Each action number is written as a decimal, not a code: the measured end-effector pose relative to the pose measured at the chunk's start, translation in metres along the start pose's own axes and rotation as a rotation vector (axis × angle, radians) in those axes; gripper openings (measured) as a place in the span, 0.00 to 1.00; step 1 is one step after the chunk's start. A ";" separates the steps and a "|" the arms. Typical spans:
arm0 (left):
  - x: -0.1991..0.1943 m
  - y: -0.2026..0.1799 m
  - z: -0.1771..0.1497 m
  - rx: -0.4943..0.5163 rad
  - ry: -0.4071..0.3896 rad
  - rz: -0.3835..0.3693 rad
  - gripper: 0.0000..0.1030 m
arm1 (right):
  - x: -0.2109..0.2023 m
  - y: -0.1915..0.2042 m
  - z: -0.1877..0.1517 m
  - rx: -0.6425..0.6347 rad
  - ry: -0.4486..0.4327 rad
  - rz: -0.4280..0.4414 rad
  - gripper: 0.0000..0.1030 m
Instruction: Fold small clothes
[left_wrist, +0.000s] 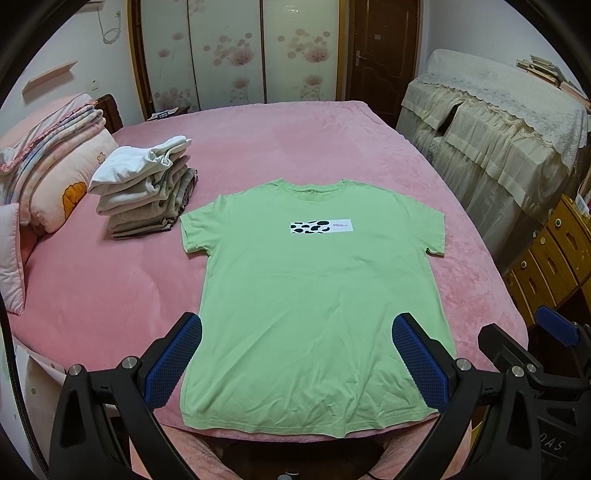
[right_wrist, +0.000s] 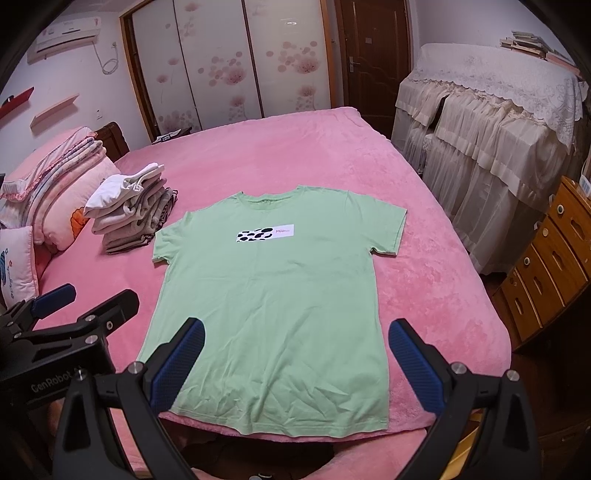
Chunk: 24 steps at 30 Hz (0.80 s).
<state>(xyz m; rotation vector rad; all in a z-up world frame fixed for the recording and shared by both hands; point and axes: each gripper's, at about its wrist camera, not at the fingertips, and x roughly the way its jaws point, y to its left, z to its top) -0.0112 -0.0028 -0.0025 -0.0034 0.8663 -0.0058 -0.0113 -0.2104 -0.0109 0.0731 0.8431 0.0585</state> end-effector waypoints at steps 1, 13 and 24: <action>-0.001 0.000 0.000 -0.002 0.001 0.000 0.99 | 0.000 0.000 0.001 -0.001 0.000 -0.001 0.97; -0.001 0.002 0.001 -0.004 0.000 -0.001 0.99 | -0.001 0.002 0.002 -0.005 -0.002 -0.008 0.97; 0.001 0.000 0.001 0.002 0.003 -0.008 0.99 | -0.002 0.001 0.003 -0.002 -0.003 -0.002 0.97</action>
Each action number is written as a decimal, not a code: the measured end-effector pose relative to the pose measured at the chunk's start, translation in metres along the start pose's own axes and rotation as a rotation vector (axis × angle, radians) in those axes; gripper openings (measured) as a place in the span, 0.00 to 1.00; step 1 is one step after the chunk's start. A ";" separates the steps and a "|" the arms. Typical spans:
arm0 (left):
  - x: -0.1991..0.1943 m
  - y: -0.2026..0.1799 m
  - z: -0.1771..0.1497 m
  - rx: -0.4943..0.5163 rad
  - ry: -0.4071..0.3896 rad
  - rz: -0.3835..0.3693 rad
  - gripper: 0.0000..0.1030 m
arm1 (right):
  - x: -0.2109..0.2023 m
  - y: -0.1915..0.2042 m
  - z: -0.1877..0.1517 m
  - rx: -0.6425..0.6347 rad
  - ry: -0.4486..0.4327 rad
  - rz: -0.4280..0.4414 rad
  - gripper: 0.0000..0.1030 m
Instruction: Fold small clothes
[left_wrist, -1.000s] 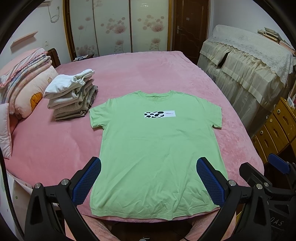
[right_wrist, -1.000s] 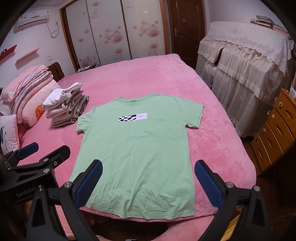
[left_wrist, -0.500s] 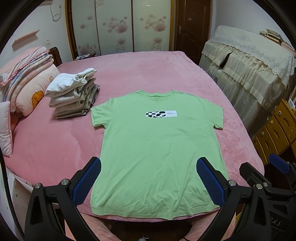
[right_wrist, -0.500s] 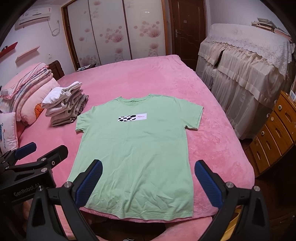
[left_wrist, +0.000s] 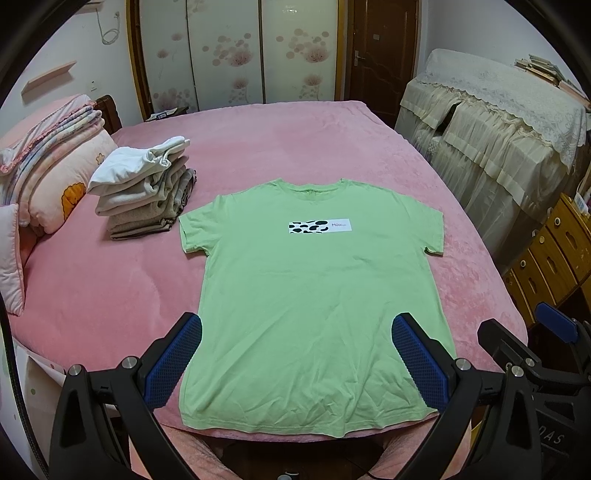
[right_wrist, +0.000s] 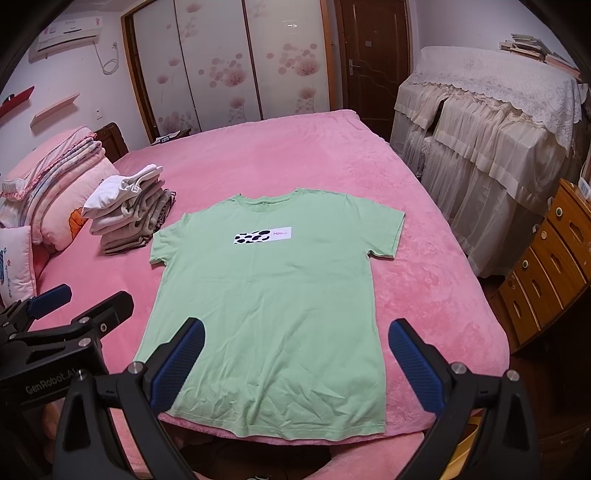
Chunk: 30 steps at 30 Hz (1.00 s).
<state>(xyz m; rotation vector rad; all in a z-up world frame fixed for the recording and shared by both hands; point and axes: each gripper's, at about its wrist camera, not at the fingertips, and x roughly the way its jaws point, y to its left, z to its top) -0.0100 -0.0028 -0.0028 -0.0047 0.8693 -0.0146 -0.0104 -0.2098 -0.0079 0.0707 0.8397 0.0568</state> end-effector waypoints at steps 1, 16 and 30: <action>0.001 0.000 0.000 -0.001 0.003 -0.003 0.99 | 0.000 0.000 0.000 0.001 -0.001 0.000 0.97; 0.010 -0.002 -0.002 -0.012 0.028 -0.013 0.99 | 0.001 -0.004 0.000 0.004 0.000 -0.001 0.97; 0.032 -0.014 0.023 0.003 -0.003 -0.055 0.99 | 0.023 -0.023 0.017 -0.006 -0.004 -0.036 0.97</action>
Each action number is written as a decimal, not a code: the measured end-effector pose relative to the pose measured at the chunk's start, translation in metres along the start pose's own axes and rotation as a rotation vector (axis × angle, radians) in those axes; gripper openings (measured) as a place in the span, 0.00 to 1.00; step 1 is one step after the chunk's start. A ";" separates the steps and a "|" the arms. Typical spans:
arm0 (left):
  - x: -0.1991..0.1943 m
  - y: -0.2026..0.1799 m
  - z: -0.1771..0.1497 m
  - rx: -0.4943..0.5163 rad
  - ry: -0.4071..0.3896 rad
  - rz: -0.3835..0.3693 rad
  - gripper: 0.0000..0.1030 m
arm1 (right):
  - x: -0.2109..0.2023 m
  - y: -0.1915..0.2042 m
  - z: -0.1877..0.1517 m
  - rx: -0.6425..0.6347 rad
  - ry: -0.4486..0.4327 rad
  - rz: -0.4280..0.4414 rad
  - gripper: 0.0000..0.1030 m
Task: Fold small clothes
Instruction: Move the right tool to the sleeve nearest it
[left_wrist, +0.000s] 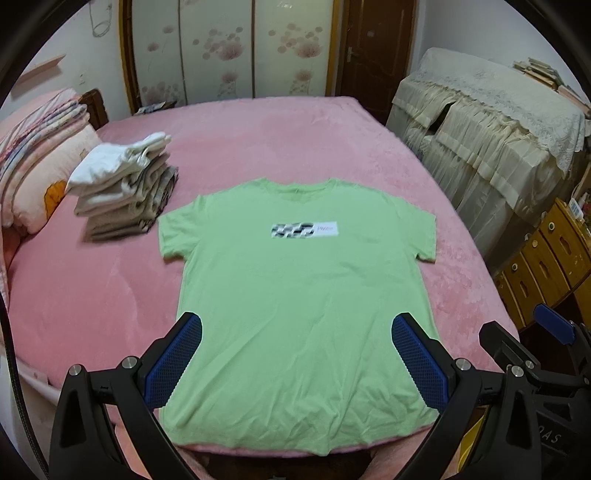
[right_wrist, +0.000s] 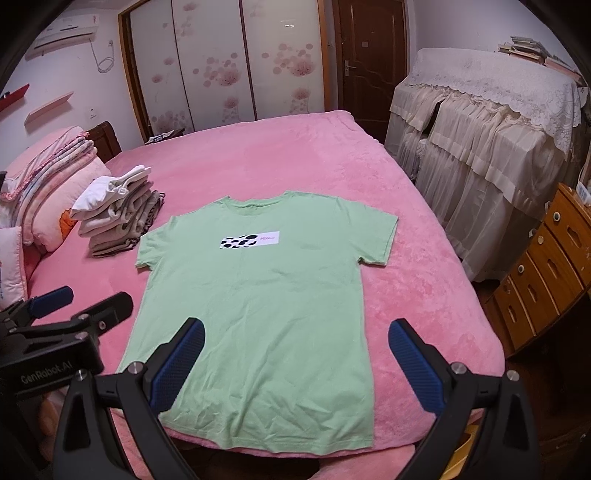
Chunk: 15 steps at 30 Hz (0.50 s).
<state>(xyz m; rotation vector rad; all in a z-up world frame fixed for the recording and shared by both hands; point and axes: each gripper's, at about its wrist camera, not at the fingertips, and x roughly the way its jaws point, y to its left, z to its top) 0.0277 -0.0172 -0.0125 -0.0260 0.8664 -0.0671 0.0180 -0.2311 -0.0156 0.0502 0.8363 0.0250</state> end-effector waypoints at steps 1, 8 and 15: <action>0.001 -0.001 0.003 0.006 -0.012 -0.003 0.99 | 0.001 -0.003 0.003 0.001 -0.003 -0.005 0.97; 0.018 -0.018 0.037 0.032 -0.083 -0.072 0.99 | 0.018 -0.044 0.035 0.035 -0.026 -0.035 0.97; 0.058 -0.047 0.069 0.047 -0.110 -0.065 0.99 | 0.048 -0.088 0.069 0.095 -0.051 -0.084 0.89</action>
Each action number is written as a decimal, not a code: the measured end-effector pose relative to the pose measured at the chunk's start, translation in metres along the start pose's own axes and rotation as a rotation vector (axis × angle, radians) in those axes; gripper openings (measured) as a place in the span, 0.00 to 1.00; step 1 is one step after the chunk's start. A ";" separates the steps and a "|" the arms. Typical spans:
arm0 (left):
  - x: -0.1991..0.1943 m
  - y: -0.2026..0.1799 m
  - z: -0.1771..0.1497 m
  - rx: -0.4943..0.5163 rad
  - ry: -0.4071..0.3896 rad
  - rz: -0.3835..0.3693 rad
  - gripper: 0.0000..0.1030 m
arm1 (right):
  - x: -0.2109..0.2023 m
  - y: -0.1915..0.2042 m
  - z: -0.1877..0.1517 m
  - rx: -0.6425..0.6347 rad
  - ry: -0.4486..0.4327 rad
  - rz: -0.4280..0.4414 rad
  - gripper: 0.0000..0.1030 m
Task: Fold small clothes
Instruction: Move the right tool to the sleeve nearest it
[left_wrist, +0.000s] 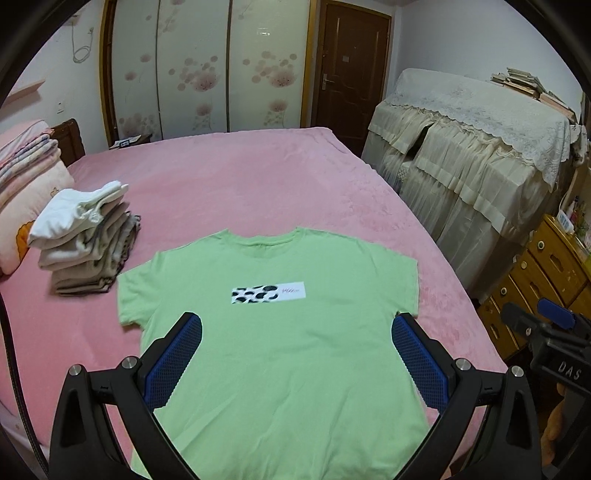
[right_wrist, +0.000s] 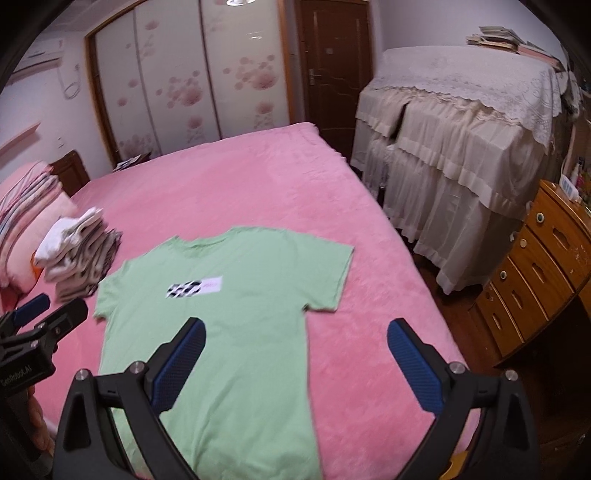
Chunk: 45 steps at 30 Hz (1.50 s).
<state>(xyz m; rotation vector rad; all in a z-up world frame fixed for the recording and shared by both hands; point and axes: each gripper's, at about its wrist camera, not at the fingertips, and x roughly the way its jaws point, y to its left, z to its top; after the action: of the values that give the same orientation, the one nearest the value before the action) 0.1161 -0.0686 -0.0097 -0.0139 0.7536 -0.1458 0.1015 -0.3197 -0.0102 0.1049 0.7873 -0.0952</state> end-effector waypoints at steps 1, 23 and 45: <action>0.006 -0.003 0.002 0.007 0.004 0.005 0.99 | 0.003 -0.001 0.003 0.000 0.000 -0.006 0.88; 0.124 -0.052 0.048 0.016 0.004 -0.006 0.99 | 0.080 -0.016 0.049 -0.012 -0.017 -0.023 0.70; 0.273 -0.087 0.026 0.022 0.095 0.018 0.99 | 0.282 -0.098 0.028 0.190 0.356 0.123 0.55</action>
<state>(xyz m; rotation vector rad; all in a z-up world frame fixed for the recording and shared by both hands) 0.3199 -0.1932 -0.1709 0.0204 0.8463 -0.1381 0.3070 -0.4335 -0.1962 0.3572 1.1243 -0.0343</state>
